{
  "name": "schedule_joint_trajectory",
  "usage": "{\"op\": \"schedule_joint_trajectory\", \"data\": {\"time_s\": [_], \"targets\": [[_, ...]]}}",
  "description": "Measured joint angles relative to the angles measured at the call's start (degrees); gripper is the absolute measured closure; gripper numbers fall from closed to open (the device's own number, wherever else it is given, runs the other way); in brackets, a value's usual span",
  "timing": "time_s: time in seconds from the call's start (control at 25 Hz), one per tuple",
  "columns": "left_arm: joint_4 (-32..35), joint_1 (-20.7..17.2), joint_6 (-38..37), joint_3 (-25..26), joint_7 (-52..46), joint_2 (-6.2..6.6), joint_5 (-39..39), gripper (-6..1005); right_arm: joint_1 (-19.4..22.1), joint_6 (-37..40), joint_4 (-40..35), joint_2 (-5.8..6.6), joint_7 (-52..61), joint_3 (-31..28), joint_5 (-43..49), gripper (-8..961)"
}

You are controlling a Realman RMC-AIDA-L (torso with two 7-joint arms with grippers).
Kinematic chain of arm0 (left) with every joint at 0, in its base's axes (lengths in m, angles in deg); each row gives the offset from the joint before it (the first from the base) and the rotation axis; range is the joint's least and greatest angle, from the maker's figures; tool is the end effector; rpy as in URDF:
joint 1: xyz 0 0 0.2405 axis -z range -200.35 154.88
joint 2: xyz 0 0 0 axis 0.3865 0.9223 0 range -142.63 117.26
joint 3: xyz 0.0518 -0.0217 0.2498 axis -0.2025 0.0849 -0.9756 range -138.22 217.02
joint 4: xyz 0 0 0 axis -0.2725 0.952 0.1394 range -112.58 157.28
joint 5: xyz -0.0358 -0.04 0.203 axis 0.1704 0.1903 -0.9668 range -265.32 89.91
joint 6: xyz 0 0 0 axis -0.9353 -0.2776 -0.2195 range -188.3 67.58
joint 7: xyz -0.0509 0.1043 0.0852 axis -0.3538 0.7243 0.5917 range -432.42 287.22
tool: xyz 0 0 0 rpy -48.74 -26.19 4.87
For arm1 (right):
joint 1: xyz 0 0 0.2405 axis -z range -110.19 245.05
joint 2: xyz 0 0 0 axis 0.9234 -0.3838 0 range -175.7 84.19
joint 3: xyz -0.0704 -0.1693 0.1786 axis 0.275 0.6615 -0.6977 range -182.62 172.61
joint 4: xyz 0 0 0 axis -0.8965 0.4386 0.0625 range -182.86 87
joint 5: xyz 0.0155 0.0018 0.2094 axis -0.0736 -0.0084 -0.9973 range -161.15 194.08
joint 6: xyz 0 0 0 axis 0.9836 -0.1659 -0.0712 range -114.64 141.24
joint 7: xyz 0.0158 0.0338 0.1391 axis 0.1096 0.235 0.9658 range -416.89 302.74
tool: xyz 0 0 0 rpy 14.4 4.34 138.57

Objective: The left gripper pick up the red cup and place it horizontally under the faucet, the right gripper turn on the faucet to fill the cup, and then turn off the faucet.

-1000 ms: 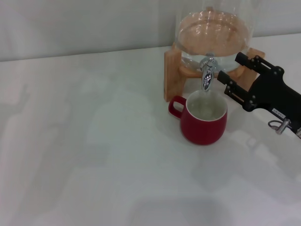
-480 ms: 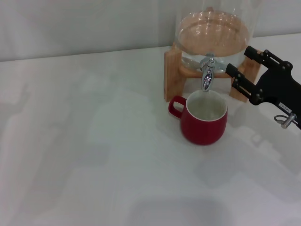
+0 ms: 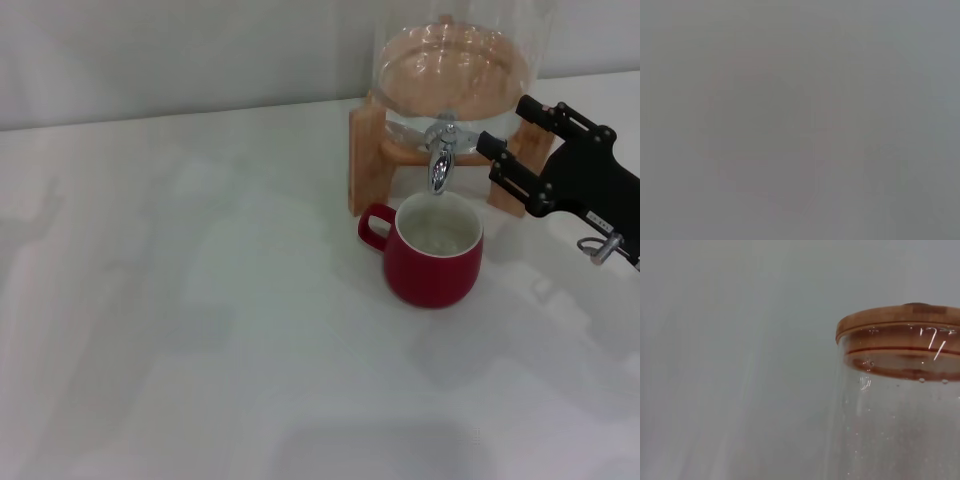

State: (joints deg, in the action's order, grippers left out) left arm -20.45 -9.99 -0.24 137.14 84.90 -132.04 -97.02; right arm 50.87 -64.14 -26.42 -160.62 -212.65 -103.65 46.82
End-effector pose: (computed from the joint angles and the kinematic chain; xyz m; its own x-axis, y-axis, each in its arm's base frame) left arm -0.2685 0.3498 0.0703 0.6197 -0.3502 0.7024 0.6734 -0.2224 -0.7050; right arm 0.3032 0.3091 0.0209 0.7329 0.2299 -0.6403 -0.4598 -0.5262 -0.7153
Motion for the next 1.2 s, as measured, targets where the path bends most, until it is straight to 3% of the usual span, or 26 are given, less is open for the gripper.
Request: {"op": "schedule_joint_trajectory", "data": {"time_s": [0.64, 1.2], "targets": [[0.00, 0.17, 0.00, -0.29, 0.00, 0.03, 0.00, 136, -0.26, 1.45, 0.07, 0.00, -0.86, -1.40, 0.14, 355], [-0.06, 0.74, 0.00, 0.10, 0.43, 0.00, 0.00, 136, 5.15, -5.78, -0.24, 0.01, -0.94, -3.11, 0.17, 355]]}}
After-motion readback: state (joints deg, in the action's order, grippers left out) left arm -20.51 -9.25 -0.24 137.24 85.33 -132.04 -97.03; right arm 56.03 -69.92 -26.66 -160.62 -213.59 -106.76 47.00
